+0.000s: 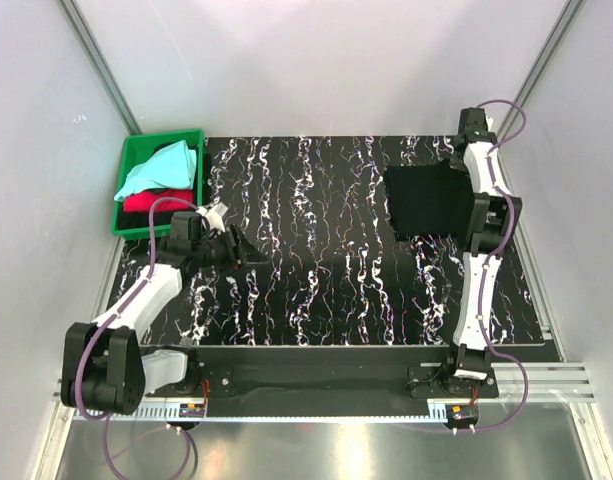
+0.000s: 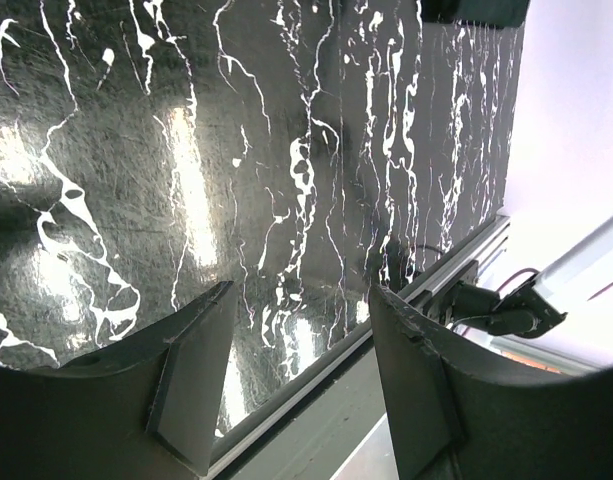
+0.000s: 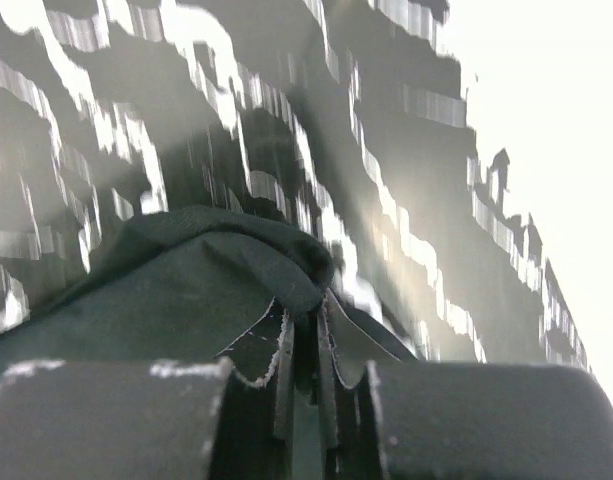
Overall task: Fold and stack the t-shirts
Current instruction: Neatly place the folded tshirt to the corner
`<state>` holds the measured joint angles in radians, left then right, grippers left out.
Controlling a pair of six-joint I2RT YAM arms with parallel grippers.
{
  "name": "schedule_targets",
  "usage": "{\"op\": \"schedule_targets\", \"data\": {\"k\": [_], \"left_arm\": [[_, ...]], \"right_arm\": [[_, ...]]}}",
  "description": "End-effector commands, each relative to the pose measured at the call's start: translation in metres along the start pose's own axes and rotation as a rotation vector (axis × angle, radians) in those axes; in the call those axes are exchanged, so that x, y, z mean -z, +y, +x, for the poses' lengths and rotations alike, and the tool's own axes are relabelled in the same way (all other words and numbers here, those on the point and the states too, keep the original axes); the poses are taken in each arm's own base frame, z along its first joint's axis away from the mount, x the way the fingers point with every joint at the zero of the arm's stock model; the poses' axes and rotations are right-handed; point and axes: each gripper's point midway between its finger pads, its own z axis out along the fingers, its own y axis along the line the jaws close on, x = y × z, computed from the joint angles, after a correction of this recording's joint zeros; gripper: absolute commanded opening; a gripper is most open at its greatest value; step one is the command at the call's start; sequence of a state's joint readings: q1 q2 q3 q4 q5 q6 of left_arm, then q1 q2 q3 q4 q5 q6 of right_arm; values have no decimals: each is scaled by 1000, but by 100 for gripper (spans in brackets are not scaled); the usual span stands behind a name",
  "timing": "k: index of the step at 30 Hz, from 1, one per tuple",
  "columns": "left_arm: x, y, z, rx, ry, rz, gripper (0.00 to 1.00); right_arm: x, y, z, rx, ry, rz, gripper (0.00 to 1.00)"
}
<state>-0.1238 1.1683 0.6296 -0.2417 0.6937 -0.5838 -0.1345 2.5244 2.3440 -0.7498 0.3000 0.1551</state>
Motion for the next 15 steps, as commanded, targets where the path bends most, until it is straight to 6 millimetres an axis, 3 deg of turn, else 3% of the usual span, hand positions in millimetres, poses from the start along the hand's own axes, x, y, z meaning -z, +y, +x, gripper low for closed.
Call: {"op": "schedule_targets", "data": {"k": [1,8,15], "left_arm": [[2,-28,-33,-59,-64,72,60],[-4,-29,-47,-33,-66,56,60],[-17,-26,-50,-6,-53,30,60]], "right_arm": [[-4,-20,-60,7,-179,96,0],[-23,-48,-101,-79,-324,140,0],[-43,-48,-127,-73,-449,98,0]]}}
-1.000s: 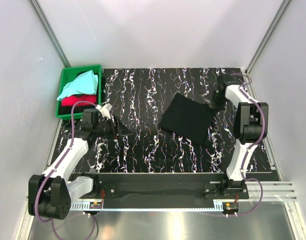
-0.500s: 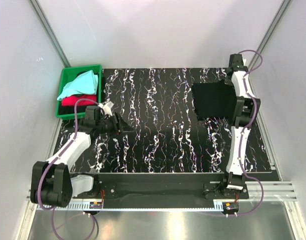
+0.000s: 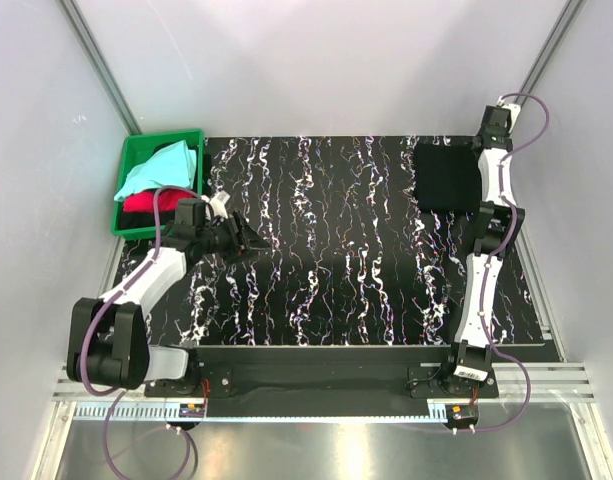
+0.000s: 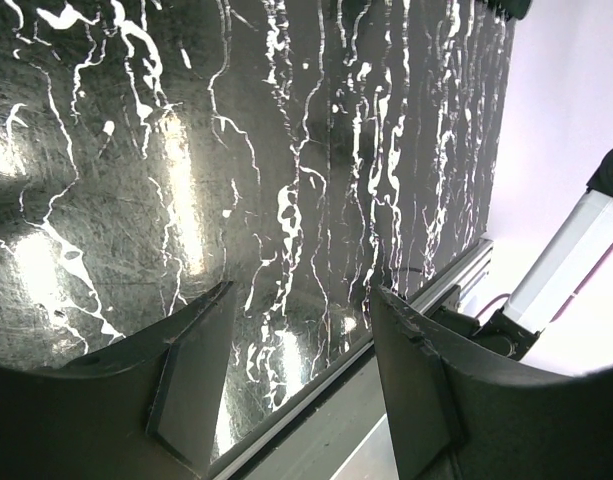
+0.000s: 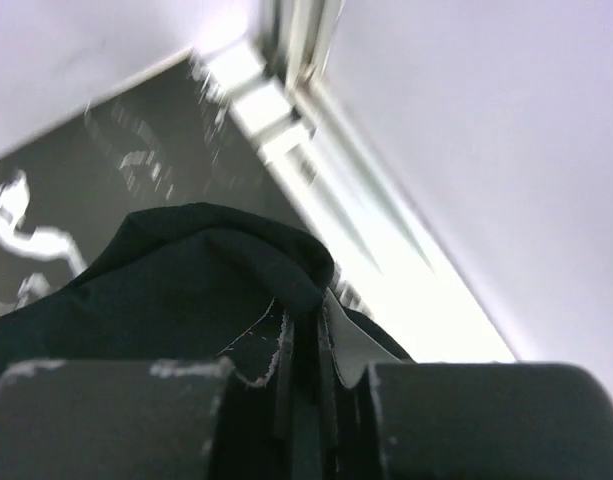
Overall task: Fold and stack the t-shirts
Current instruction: Neatly place the folded tshirt to the corner
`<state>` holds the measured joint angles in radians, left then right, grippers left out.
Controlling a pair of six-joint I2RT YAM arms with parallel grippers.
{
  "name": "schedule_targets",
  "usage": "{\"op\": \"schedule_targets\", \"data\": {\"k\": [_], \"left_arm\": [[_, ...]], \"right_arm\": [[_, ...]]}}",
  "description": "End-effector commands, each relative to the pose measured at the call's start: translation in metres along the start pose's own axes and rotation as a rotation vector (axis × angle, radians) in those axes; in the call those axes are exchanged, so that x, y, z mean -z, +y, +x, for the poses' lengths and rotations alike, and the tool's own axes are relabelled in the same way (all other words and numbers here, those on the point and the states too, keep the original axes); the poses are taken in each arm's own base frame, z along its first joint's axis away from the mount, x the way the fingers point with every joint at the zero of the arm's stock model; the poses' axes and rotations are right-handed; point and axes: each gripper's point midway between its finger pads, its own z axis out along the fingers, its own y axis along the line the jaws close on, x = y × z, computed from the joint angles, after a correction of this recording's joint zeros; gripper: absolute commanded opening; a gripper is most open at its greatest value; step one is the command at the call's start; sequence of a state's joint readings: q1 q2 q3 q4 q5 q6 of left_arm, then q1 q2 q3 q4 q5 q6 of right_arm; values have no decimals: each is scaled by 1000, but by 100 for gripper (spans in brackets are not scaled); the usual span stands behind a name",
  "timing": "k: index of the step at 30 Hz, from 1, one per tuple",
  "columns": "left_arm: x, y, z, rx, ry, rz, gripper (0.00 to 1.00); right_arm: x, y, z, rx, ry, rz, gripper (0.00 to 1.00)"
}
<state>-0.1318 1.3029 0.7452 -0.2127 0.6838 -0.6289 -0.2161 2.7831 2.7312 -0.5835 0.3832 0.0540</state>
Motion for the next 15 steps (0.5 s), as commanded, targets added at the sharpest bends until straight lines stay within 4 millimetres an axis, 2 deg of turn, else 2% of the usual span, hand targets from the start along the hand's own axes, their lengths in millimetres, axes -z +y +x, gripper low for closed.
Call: {"op": "schedule_targets", "data": {"k": [1,5,8,11,15], "left_arm": [[-4,-19,-20,-41,-44,31,60],[-10,-25,-19,-43,-37,27,60],[-14,-27,-16,-44,-29,23,60],[-16,-29,-16,-46,-33,16,60],[-19,-36,-15,-52,-29,20,60]], "right_arm": [[-6,-2,-49,-31,-185,3,0],[-14,-6,-55,-53,-224,-9,0],[-24,0,-49,-53,-231,-45,0],[-29,9,-51,-61,-258,-90,0],[-33,11,-56,-80,-294,-91,0]]}}
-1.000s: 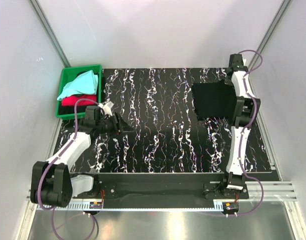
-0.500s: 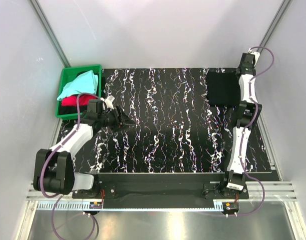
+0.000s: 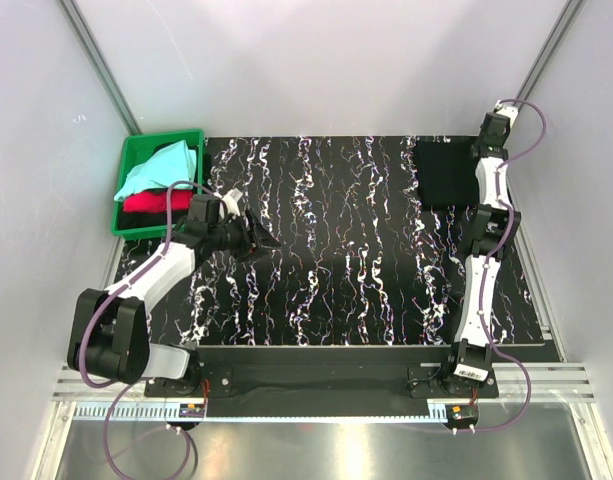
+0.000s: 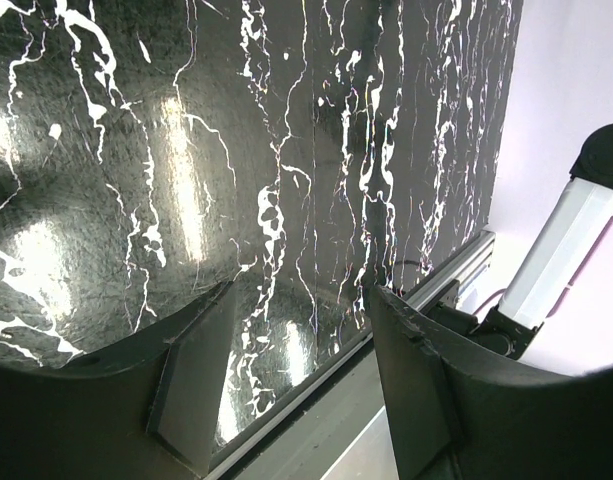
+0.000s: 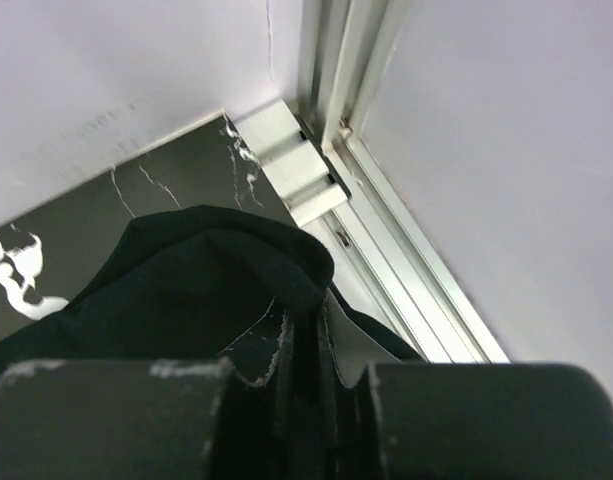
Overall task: Fold and stack the t-shirts
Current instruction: Neatly place the folded tshirt to the corner
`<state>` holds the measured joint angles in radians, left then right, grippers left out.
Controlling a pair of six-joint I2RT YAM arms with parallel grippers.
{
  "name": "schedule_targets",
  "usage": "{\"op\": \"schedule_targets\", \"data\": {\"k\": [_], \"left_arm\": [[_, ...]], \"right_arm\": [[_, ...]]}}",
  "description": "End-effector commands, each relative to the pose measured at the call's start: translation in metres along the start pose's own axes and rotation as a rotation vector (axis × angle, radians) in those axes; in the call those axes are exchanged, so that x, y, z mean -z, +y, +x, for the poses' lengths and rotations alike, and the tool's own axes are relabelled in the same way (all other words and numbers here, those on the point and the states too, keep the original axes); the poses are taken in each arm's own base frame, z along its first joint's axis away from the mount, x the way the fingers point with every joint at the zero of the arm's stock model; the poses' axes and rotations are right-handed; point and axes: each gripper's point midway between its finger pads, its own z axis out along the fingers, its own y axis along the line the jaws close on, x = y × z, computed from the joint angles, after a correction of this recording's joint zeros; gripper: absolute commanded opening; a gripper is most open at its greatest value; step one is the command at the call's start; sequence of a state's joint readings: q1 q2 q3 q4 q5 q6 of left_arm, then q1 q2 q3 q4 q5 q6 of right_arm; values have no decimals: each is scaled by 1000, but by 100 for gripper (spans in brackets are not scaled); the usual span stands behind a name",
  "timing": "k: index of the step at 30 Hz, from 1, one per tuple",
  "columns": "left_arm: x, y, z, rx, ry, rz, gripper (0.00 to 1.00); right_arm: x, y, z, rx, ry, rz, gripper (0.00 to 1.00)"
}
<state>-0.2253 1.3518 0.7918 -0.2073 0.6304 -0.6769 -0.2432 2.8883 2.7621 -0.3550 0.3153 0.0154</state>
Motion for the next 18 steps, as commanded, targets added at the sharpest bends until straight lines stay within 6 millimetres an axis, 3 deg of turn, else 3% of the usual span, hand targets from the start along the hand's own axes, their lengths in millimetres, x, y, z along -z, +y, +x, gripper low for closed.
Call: {"op": "schedule_targets", "data": {"k": [1,7,8,9,11,15,18], "left_arm": [[-1,-22,-22,-49,-66,32,60],[-1,-26,-18,-52,-64,26,60],[-1,-26,-18,-51,-63,26,60],[0,-26,-16,-49,-60,20,60],[3,-28,-16,-57,-65,22,60],[7,-28,-9,-65,-47,22,62],[11,-33,0,-78,-28,35,63]], "right_arm": [[1,4,-49,-54,-160,-28,0],[0,-10,-48,-75,-152,16,1],[3,-13,-53,-77,-153,32,19],[6,-18,-57,-87,-153,49,27],[19,-29,-71,-89,-150,93,55],[52,-47,-96,-116,-126,153,80],[90,-55,-119,-134,-101,169,89]]}}
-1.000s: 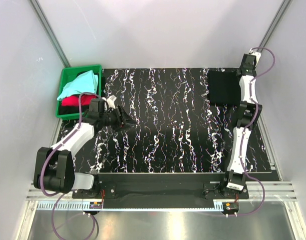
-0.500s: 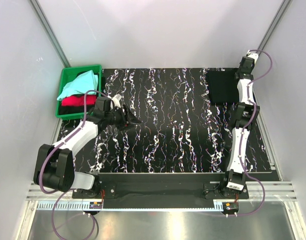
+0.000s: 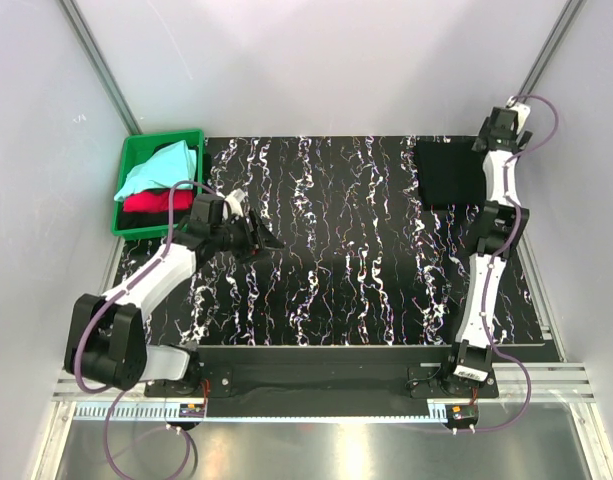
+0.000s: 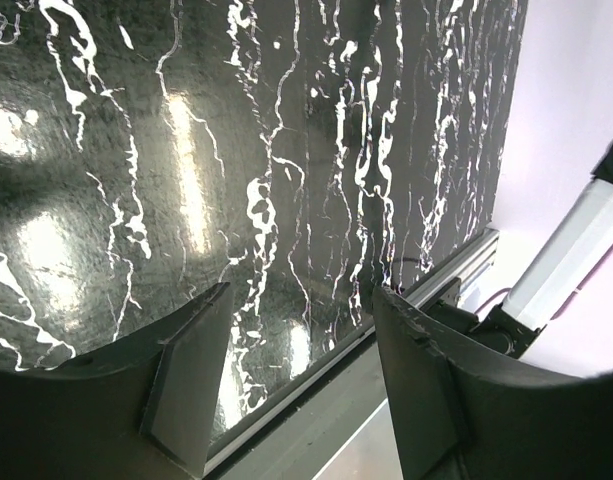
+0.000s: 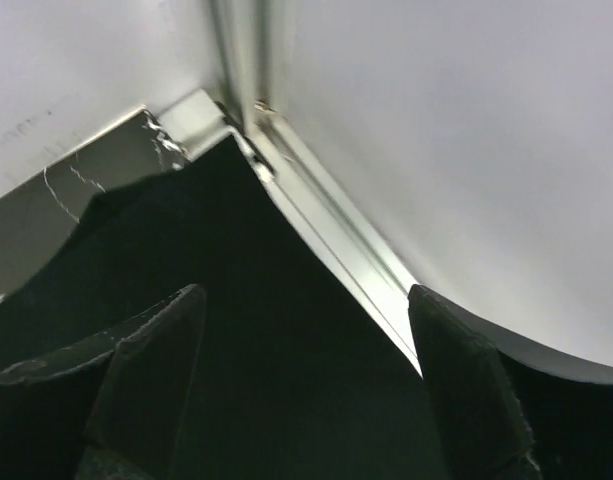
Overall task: Fold and stack the t-shirts
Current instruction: Neatly place the folded tshirt to the corner, then reset both grippers
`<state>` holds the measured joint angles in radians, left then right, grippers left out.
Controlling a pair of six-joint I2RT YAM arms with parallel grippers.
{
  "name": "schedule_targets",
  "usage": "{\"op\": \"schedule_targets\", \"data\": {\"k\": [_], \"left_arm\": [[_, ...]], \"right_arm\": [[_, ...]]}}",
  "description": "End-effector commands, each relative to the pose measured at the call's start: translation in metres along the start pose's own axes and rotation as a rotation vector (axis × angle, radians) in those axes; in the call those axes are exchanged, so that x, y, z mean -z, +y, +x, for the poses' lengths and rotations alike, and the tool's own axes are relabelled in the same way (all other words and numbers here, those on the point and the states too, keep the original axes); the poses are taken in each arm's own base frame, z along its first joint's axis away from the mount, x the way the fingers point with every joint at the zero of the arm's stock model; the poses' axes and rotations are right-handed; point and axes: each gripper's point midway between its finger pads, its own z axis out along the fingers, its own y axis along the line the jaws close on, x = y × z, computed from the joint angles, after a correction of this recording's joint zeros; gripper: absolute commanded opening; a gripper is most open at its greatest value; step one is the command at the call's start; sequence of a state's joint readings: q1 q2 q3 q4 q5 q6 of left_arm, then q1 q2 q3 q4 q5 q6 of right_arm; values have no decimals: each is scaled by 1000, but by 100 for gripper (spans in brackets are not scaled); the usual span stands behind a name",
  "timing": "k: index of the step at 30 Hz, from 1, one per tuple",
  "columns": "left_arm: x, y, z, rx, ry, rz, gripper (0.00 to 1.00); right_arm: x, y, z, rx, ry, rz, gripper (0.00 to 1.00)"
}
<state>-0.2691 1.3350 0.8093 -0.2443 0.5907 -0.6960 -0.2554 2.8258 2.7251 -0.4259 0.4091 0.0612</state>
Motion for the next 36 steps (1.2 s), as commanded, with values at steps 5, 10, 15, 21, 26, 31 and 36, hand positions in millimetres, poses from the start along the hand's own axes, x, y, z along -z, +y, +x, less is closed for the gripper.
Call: {"op": "schedule_targets", "data": {"k": [5,10,15,21,26,31,36], "left_arm": [[22,-32,17,-113,-12,79,65],[28,-30,43,-117,20,104,69],[34,-29,63,-124,6,142,82],[43,-39,85,-76,-34,274,87],[50,-36,96,-24,-78,343,91],[58,-34,108,42,-106,411,92],[60,-25,120,99,-118,461,94]], "right_arm": [[151,-31,-116,-139,-14,-9,100],[219,-4,-85,-186,131,-178,100],[295,29,-25,-272,291,-423,99],[380,39,49,-470,458,-672,100],[445,34,114,-482,564,-805,100],[487,19,161,-496,640,-870,100],[508,1,196,-518,638,-899,100]]}}
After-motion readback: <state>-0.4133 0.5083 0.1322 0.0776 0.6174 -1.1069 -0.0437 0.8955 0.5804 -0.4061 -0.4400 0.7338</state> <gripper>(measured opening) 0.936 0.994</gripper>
